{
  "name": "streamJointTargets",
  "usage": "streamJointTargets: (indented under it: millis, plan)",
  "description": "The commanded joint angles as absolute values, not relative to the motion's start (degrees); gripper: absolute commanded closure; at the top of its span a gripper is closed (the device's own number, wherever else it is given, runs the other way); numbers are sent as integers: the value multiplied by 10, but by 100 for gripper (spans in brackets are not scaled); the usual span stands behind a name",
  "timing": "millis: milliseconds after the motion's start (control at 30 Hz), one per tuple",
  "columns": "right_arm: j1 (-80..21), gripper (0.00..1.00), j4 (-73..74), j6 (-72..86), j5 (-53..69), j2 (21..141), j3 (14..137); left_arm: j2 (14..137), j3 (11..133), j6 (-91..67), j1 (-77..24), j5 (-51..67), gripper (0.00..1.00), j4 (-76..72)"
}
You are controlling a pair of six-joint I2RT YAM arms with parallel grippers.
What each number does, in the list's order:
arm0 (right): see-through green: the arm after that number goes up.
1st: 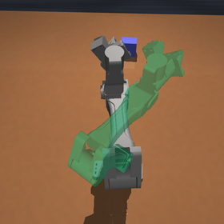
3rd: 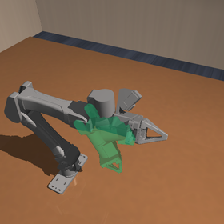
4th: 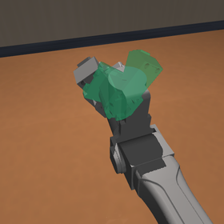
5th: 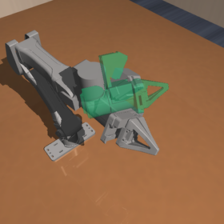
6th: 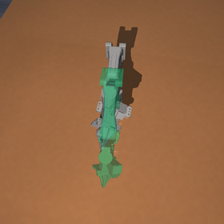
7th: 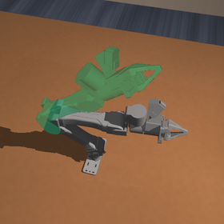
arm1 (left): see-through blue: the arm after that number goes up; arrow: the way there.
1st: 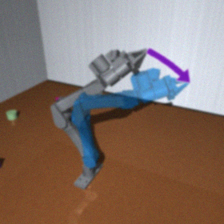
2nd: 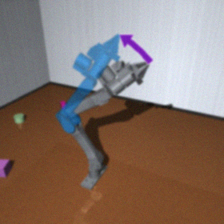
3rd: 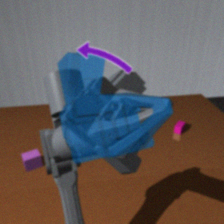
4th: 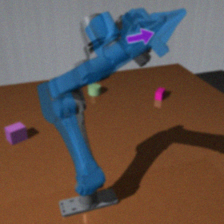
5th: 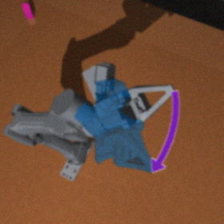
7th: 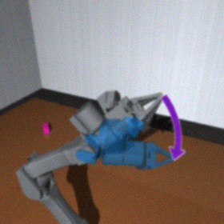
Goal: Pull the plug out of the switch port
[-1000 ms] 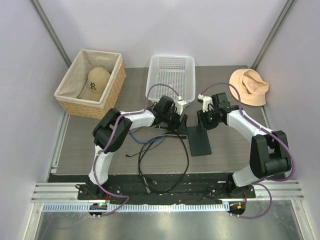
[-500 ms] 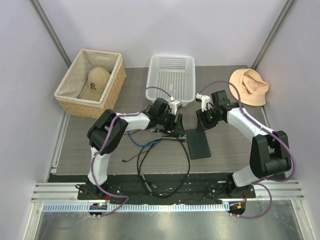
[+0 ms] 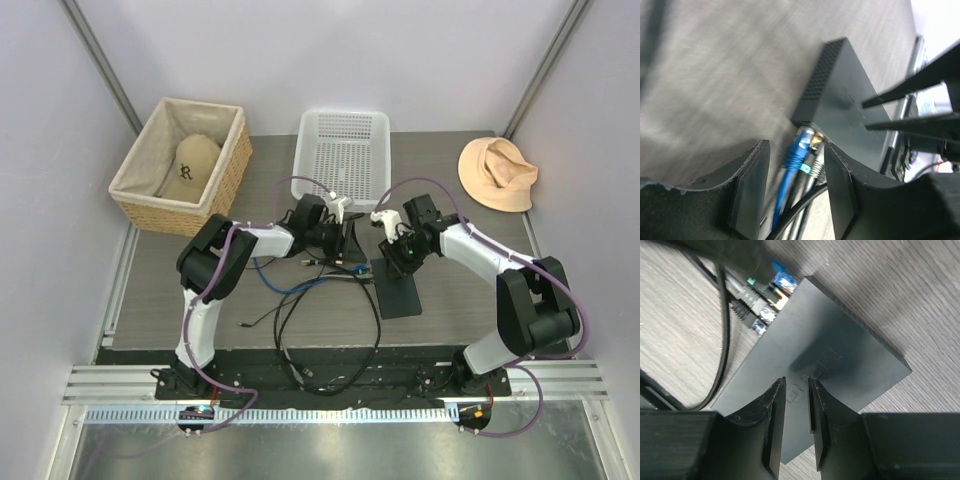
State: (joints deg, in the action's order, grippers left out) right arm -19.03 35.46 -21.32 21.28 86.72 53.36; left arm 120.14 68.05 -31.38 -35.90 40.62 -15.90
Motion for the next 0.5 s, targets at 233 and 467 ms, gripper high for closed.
streamJointTargets:
  millis: [233, 467]
  plan:
    - [-189, 68, 328, -231, 190, 872, 519, 1235, 685, -318, -388, 425, 50, -177]
    - [-189, 67, 324, -234, 186, 853, 491, 1263, 700, -337, -388, 430, 54, -176]
